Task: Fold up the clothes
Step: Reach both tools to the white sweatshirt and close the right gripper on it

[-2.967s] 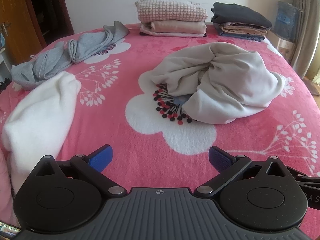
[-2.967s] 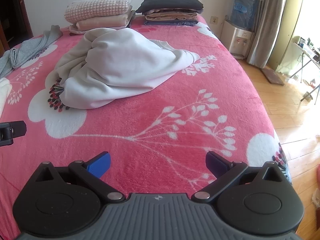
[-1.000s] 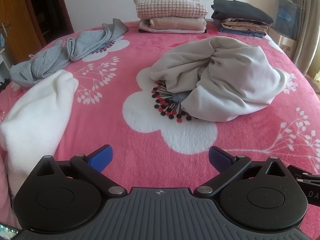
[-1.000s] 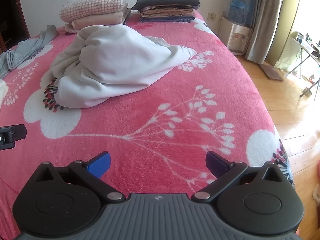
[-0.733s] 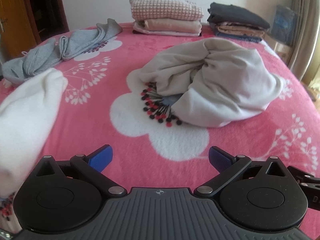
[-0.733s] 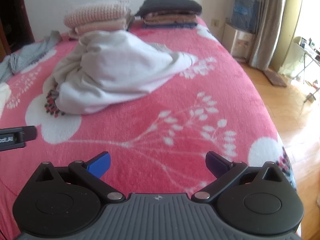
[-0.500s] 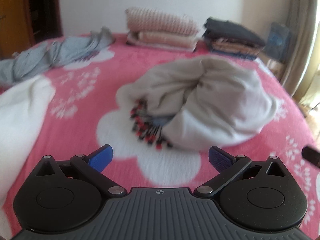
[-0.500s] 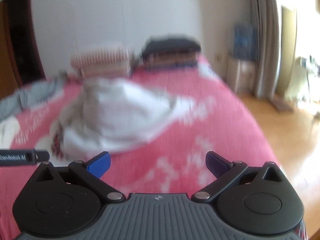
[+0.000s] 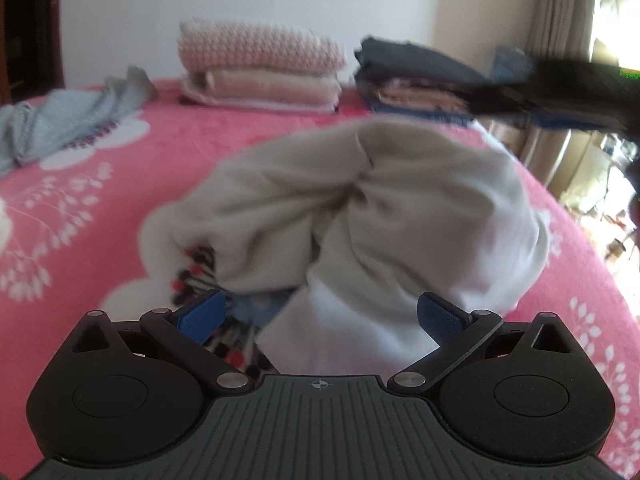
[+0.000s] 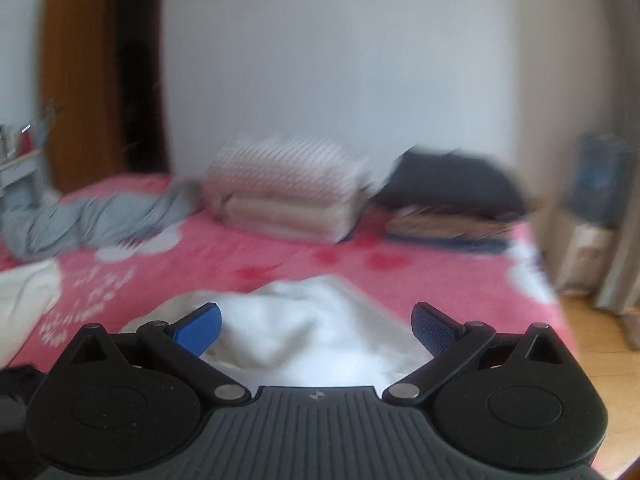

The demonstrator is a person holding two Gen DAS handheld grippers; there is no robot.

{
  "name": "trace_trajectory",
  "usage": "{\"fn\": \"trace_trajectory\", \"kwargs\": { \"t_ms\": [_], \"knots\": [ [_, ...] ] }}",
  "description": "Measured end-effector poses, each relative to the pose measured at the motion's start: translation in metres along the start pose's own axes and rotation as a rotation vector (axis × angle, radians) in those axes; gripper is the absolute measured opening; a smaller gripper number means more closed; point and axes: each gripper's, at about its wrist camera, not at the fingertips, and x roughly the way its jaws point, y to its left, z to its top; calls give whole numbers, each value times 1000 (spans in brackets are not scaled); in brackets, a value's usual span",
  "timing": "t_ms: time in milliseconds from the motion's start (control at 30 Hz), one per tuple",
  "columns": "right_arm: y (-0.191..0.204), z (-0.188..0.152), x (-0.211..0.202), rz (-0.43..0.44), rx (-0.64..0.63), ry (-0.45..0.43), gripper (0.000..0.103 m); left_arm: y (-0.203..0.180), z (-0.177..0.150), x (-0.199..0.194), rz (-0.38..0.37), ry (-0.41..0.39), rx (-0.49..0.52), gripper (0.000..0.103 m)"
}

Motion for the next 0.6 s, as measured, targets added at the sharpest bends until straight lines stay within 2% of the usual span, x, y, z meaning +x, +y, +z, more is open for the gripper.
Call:
{"fn": "trace_trajectory", "kwargs": {
  "t_ms": [67, 133, 200, 233, 333, 367, 400, 433, 533, 600],
  "knots": [
    [5, 0, 24, 15, -2, 42, 102, -1, -5, 6, 0, 13, 13, 100],
    [11, -4, 47, 24, 1, 91, 97, -4, -8, 8, 4, 14, 24, 97],
    [15, -13, 65, 36, 23, 155, 92, -6, -10, 8, 2, 16, 29, 92],
    [15, -17, 68, 41, 33, 170, 90, -7, -10, 7, -5, 16, 27, 84],
    [22, -22, 69, 29, 44, 179, 83, -11, -11, 5, -7, 11, 44, 76],
    [24, -23, 68, 28, 49, 182, 80, -12, -11, 4, -9, 7, 48, 70],
    [25, -22, 64, 28, 50, 184, 72, -12, -11, 3, -13, 4, 50, 66],
    [26, -21, 61, 28, 50, 185, 61, -14, -11, 2, -16, 0, 49, 58],
    [31, -19, 51, 13, 16, 182, 40, -16, -12, -2, -10, -7, 56, 43],
    [37, -20, 43, -2, -14, 178, 30, -16, -13, -4, -9, -7, 59, 39]
  ]
}}
